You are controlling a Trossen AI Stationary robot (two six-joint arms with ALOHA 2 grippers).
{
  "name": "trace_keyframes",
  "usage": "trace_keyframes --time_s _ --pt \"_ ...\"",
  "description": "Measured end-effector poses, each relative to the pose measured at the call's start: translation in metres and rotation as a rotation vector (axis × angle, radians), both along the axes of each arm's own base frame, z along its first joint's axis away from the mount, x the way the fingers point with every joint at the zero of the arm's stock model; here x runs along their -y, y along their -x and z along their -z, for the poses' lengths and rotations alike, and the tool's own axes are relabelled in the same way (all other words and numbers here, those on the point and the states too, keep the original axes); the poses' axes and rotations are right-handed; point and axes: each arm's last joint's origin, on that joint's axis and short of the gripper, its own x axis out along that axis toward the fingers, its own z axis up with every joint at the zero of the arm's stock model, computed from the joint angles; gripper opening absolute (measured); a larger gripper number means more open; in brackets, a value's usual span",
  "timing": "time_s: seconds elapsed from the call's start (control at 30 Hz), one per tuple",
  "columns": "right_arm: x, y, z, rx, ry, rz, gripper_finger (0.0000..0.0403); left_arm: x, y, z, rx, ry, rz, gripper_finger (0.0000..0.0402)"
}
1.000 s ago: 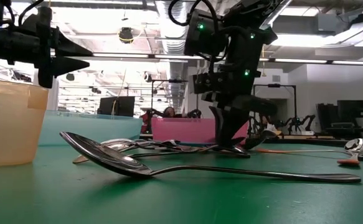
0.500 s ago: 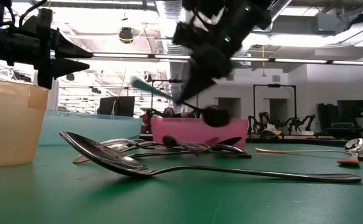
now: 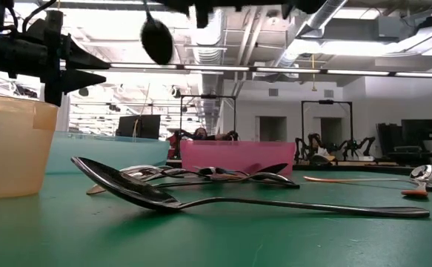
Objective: Sort silverware by color (type)
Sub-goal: Put the blue spoon into the orange bin
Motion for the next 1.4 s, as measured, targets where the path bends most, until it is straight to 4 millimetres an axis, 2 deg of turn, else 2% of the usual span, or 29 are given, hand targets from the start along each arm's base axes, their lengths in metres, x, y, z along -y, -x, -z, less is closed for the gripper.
trace_keyframes --time_s 0.1,0.23,0.43,0.53,0.67,1.0,1.13,1.23,1.4 --pt "-0.004 -0.009 -0.005 0.154 -0.066 -0.059 0.0008 0.0 0.0 0.0 0.002 0.002 -0.008 0.0158" --pt "-0.011 -0.026 -0.005 0.252 -0.165 -0.131 0.0008 0.0 0.0 0.0 0.004 0.004 -0.012 0.0158" --pt "-0.033 -0.055 -0.003 0.259 -0.179 -0.223 0.0008 0.0 0.0 0.0 0.005 0.005 -0.012 0.0158" --pt "-0.043 -0.067 -0.009 0.262 -0.174 -0.272 0.0008 0.0 0.0 0.0 0.007 0.005 -0.012 0.0158" --pt "-0.048 -0.071 -0.024 0.264 -0.158 -0.316 0.0008 0.0 0.0 0.0 0.006 0.005 -0.015 0.0158" --pt "-0.052 -0.069 -0.026 0.278 -0.181 -0.358 0.0008 0.0 0.0 -0.001 0.012 0.009 -0.015 0.0158" --pt "-0.055 -0.075 -0.009 0.327 -0.219 -0.445 0.0008 -0.001 0.001 -0.001 0.013 0.011 -0.031 0.0158" --pt "-0.057 -0.082 0.014 0.337 -0.276 -0.499 0.0008 -0.001 0.001 -0.001 0.014 0.012 -0.041 0.0158" --pt "-0.041 -0.089 0.026 0.317 -0.377 -0.504 0.0008 -0.001 0.001 0.0 0.009 0.013 -0.041 0.0158"
